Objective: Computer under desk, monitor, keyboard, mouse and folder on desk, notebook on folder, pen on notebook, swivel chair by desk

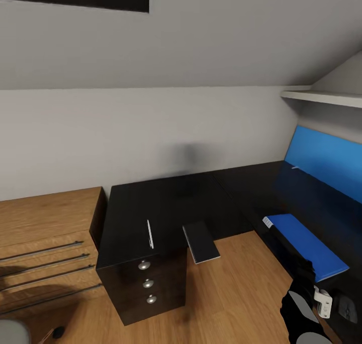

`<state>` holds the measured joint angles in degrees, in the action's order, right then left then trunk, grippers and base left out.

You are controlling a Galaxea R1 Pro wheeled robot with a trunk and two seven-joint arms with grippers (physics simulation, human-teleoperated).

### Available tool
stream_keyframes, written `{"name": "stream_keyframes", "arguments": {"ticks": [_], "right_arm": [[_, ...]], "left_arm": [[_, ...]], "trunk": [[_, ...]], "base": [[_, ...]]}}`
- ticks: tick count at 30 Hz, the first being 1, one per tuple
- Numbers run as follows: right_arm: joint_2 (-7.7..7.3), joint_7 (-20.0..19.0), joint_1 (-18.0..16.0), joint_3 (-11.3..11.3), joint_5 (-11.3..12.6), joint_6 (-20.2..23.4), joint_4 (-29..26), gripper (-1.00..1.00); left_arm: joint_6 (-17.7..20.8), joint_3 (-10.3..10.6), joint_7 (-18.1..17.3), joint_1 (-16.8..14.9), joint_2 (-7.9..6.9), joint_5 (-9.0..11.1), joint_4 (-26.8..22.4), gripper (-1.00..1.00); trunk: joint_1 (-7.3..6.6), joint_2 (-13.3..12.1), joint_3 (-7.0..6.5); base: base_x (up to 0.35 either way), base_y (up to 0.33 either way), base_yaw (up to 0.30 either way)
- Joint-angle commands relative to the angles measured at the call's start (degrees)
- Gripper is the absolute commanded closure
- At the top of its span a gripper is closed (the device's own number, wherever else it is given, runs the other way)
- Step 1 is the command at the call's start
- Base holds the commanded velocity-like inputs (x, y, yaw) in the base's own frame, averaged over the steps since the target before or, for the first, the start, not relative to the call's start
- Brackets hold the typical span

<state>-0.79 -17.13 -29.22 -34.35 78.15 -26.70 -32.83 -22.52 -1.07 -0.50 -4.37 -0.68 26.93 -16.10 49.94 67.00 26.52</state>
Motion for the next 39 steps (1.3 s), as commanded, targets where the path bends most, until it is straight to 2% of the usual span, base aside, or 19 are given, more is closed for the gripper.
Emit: {"name": "stream_keyframes", "arguments": {"ticks": [1,39], "right_arm": [[0.0,-0.45,-0.05,-0.02,0.6,-0.03,0.05,1.0],[0.0,-0.54,-0.05,0.07,0.51,-0.19,0.13,1.0]], "left_arm": [[-0.12,-0.09,-0.07,-0.03,0.0,0.04,0.02,-1.0],[-0.16,-0.26,-0.11,-0.03,-0.02,-0.04,0.02,-1.0]], "trunk": [[0.0,0.03,0.06],[0.0,0.03,0.06]], "base": [[0.0,0.0,0.0],[-0.016,-0.017,0.0]]}}
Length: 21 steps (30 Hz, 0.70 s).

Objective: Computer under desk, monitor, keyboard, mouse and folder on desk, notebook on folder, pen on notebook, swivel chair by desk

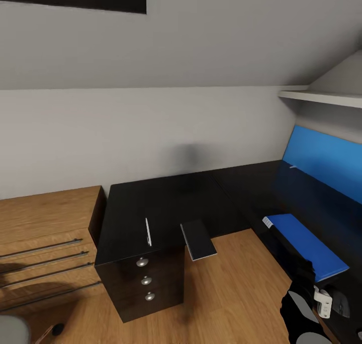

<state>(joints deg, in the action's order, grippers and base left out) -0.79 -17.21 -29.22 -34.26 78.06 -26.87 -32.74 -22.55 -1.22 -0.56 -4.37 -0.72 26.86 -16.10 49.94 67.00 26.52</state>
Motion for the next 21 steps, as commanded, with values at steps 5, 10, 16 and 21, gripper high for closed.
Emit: {"name": "stream_keyframes", "arguments": {"ticks": [5,10,16,21], "right_arm": [[0.0,-0.44,-0.05,-0.02,0.6,-0.02,0.05,1.0],[0.0,-0.45,-0.05,-0.02,0.6,-0.02,-0.01,-1.0],[0.0,-0.45,-0.05,-0.02,0.6,-0.02,-0.04,-1.0],[0.0,-0.45,-0.05,-0.02,0.6,-0.02,-0.04,-1.0]], "left_arm": [[-0.12,-0.1,-0.06,-0.03,0.01,0.03,0.02,-1.0],[-0.12,-0.1,-0.06,-0.03,0.01,0.03,0.02,-1.0],[-0.12,-0.11,-0.06,-0.03,0.01,0.03,0.02,-1.0],[-0.12,-0.11,-0.06,-0.03,0.01,0.02,0.02,-1.0]], "trunk": [[0.0,0.03,0.06],[0.0,0.03,0.06],[0.0,0.03,0.06],[0.0,0.03,0.06]], "base": [[0.0,0.0,0.0],[0.0,0.0,0.0],[0.0,0.0,0.0],[0.0,0.0,0.0]]}}
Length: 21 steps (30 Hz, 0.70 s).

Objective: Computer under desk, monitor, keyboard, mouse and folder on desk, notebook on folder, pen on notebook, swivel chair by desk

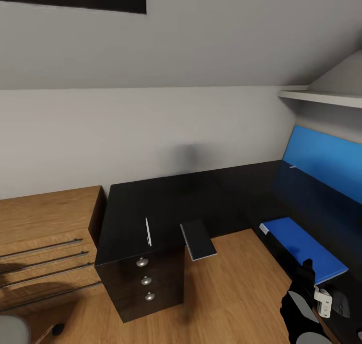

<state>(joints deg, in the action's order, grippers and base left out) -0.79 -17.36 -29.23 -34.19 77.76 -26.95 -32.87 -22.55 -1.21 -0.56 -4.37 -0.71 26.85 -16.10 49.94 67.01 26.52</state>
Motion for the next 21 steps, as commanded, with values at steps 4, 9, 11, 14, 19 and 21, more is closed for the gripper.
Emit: {"name": "stream_keyframes", "arguments": {"ticks": [4,9,11,14,19,21], "right_arm": [[0.0,-0.3,-0.04,-0.07,0.9,0.06,0.13,-1.0],[0.0,-0.3,-0.04,-0.02,0.9,0.06,0.16,-1.0],[0.0,-0.3,-0.04,-0.01,0.9,0.06,0.17,-1.0],[0.0,-0.3,-0.04,0.0,0.9,0.06,0.13,-1.0],[0.0,-0.3,-0.04,0.0,0.83,0.06,0.14,-1.0],[0.0,-0.33,-0.04,0.0,0.82,0.06,0.12,-1.0]], "left_arm": [[-0.12,-0.17,-0.06,-0.03,-0.04,0.05,0.02,-1.0],[-0.12,-0.19,-0.06,-0.03,-0.07,0.04,0.02,-1.0],[-0.12,-0.19,-0.06,-0.03,-0.07,0.04,0.02,-1.0],[-0.12,-0.19,-0.06,-0.03,-0.07,0.05,0.02,-1.0],[-0.12,-0.19,-0.06,-0.03,-0.08,0.05,0.02,-1.0],[-0.12,-0.19,-0.06,-0.03,-0.08,0.05,0.02,-1.0]], "trunk": [[0.0,0.03,0.06],[0.0,0.03,0.06],[0.0,0.03,0.06],[0.0,0.03,0.06],[-0.44,-0.77,-0.3],[-0.88,-1.57,-0.66]], "base": [[0.0,0.0,0.0],[0.0,0.0,0.0],[0.0,0.0,0.0],[0.0,0.0,0.0],[0.0,0.0,0.0],[0.0,0.0,0.0]]}}
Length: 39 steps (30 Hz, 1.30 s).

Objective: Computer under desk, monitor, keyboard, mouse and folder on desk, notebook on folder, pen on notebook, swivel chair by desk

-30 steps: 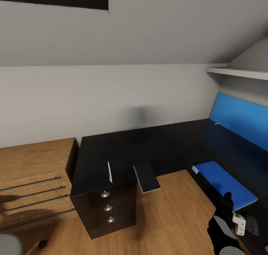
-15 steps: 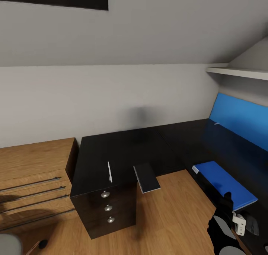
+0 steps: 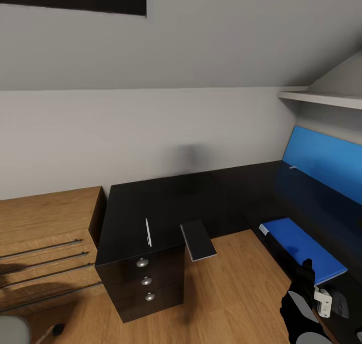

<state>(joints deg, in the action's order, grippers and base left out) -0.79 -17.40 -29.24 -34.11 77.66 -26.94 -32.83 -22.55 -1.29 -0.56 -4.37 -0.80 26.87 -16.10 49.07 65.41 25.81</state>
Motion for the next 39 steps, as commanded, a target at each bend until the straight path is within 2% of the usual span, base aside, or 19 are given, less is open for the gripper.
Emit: {"name": "stream_keyframes", "arguments": {"ticks": [1,20,39], "right_arm": [[0.02,-0.32,-0.03,-0.08,0.92,0.04,0.07,-1.0],[0.01,-0.35,-0.03,-0.01,0.83,0.05,0.14,-1.0],[0.09,-0.27,-0.03,0.0,0.83,0.08,0.18,-1.0]], "left_arm": [[-0.12,-0.12,-0.06,-0.03,0.01,0.03,0.02,-1.0],[-0.12,-0.12,-0.06,-0.03,0.01,0.03,0.02,-1.0],[-0.18,-0.03,-0.06,-0.03,0.03,-0.08,0.02,-1.0]], "trunk": [[-0.23,-0.38,-0.13],[-4.4,-8.0,-3.54],[-4.4,-8.0,-3.54]], "base": [[0.0,0.0,0.0],[0.0,0.0,0.0],[0.0,0.0,0.0]]}}
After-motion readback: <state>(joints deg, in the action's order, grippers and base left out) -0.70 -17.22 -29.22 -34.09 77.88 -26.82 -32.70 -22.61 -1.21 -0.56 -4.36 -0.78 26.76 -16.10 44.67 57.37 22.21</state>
